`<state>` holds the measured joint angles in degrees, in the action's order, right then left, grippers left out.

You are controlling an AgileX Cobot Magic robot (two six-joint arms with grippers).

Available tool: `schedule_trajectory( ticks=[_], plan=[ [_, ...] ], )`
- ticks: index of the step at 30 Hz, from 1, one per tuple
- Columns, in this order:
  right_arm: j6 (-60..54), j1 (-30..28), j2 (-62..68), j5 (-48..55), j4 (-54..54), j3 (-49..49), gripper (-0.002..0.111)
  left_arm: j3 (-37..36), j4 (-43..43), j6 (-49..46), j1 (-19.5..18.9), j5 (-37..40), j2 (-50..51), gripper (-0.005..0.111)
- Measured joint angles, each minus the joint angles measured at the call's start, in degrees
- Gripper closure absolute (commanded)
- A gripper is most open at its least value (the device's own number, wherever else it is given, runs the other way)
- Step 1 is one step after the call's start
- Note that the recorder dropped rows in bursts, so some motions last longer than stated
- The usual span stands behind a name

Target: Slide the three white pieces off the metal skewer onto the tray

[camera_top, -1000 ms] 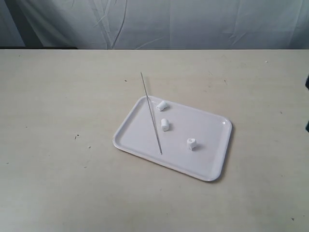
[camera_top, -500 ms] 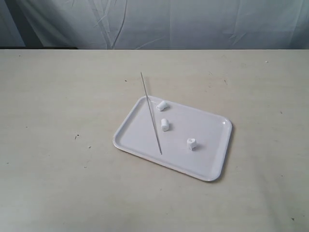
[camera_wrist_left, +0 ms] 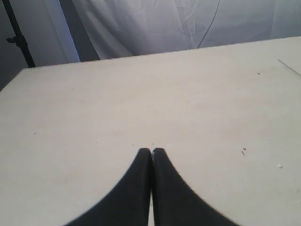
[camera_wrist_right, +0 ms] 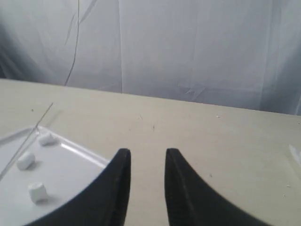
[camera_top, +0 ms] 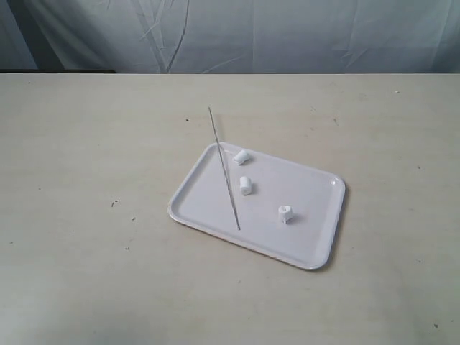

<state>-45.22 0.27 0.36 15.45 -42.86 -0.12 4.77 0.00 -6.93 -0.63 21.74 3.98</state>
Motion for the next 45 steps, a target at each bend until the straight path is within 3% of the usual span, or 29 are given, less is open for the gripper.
schedule_trajectory(
  ticks=[7,13,16,45],
  plan=[
    [12.5,0.0,0.0,4.8,19.0,0.0,0.083,-4.5,-1.7,0.4,0.0,-3.1,-3.1,0.107],
    [39.6,0.0,0.0,4.0,39.0,0.0,0.083,-4.5,-1.7,0.5,0.0,-3.7,-3.6,0.107],
    [47.2,0.0,0.0,3.6,43.8,0.0,0.083,-4.5,-1.7,0.5,0.0,-3.7,-3.6,0.107],
    [44.0,0.0,0.0,2.7,44.2,0.0,0.083,-4.5,-2.1,0.5,0.0,-6.0,-3.6,0.107]
  ],
)
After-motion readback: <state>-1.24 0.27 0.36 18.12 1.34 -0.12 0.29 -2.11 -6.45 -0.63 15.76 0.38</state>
